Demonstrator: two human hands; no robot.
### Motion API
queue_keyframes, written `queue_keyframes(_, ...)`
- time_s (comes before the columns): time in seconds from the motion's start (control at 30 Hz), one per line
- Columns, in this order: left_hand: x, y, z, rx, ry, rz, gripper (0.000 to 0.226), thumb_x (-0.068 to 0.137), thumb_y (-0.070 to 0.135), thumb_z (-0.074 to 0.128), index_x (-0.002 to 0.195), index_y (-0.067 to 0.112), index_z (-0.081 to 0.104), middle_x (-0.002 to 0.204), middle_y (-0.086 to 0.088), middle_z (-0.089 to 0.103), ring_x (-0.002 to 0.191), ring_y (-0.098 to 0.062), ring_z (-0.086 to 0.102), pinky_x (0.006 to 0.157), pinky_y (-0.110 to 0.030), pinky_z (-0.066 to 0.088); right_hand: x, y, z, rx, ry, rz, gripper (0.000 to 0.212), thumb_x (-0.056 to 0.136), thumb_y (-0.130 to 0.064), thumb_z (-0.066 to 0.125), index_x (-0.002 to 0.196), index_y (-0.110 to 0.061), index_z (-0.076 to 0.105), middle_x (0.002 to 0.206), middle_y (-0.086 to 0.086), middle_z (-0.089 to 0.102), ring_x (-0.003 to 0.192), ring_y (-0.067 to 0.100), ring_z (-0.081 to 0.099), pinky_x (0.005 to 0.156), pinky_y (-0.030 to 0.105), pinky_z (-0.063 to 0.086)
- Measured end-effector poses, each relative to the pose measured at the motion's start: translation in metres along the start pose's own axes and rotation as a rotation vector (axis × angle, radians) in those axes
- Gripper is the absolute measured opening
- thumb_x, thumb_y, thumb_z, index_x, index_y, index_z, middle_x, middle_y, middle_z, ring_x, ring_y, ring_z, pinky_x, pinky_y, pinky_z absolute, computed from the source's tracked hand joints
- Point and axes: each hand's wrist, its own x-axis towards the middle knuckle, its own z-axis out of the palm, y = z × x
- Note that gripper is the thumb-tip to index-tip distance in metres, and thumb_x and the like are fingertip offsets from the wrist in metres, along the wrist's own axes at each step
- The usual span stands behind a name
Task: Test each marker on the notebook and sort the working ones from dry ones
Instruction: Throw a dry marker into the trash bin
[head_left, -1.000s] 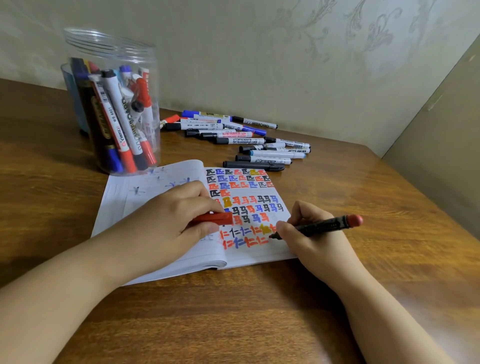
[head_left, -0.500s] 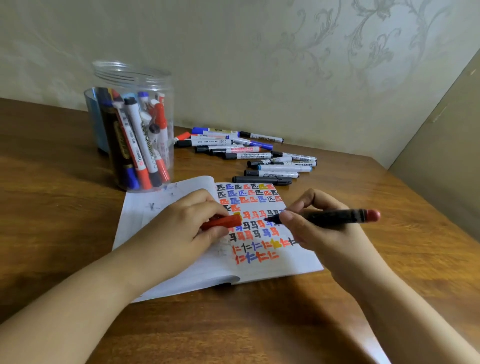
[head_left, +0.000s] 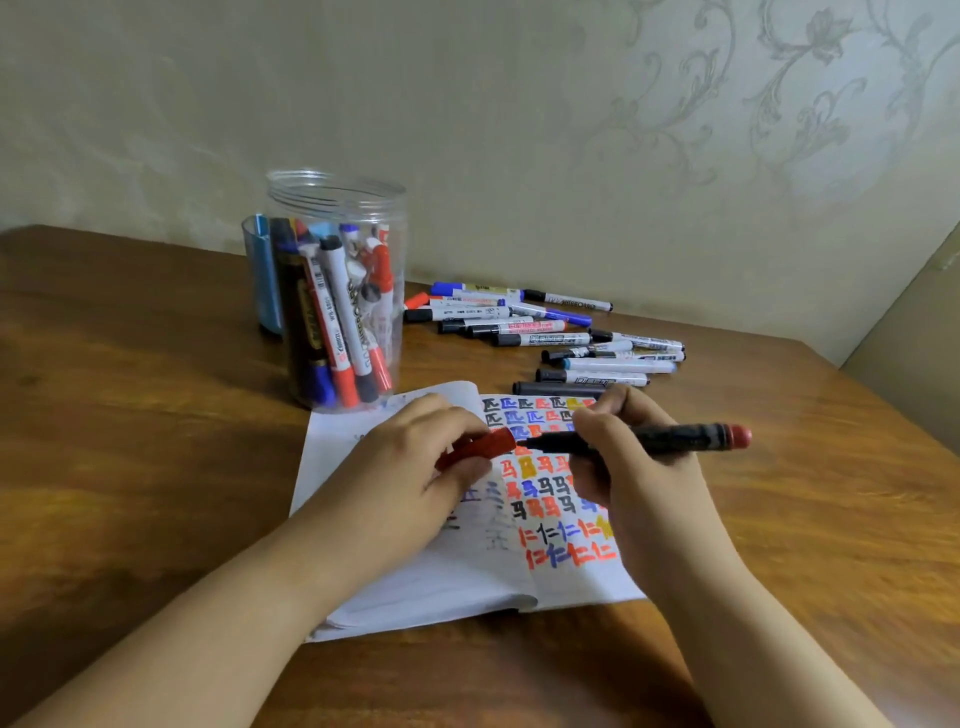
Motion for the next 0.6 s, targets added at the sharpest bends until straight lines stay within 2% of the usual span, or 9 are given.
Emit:
queue_keyframes(0.23,-0.004,0.007,0.002,-0.008,-0.076,0.046,0.026,0.085,0.026,0.059,0.111,0.025,0.061,0.094,0.025,0.046,0.095,0.006,0.049,0.078,-0.004,0.04,0.0,0.004,-0.002,-0.067,-0.086,-0.023,0.027,0.088,-0.007,0.056,0.065,-0.014,0.043,0.045,-0.006,0.039,0.042,0.006,0.035,0.042,0.014,0.031)
queue_keyframes(0.43,-0.008,0.014,0.001,-0.047,-0.119,0.046,0.02,0.088,0.029,0.054,0.108,0.027,0.058,0.094,0.021,0.056,0.092,0.006,0.051,0.076,-0.009,0.04,0.002,0.012,-0.002,-0.175,-0.14,-0.061,0.029,0.083,-0.017,0.066,0.06,-0.015,0.048,0.048,-0.004,0.036,0.045,0.009,0.029,0.046,0.022,0.026)
queue_keyframes(0.5,-0.008,0.013,0.001,-0.043,-0.117,0.02,0.02,0.089,0.03,0.052,0.108,0.026,0.057,0.09,0.024,0.053,0.087,0.01,0.05,0.073,-0.006,0.038,0.003,0.01,-0.003,-0.119,-0.148,-0.022,0.024,0.078,-0.028,0.07,0.068,-0.012,0.054,0.047,-0.006,0.036,0.043,0.008,0.028,0.044,0.021,0.026)
queue_keyframes(0.6,-0.007,0.01,0.0,-0.026,-0.079,-0.023,0.023,0.089,0.033,0.049,0.111,0.026,0.055,0.091,0.026,0.049,0.082,0.017,0.047,0.073,-0.001,0.036,0.008,0.003,-0.013,0.067,-0.009,-0.006,0.031,0.078,-0.04,0.063,0.077,-0.01,0.058,0.043,-0.006,0.031,0.04,0.01,0.024,0.042,0.021,0.023)
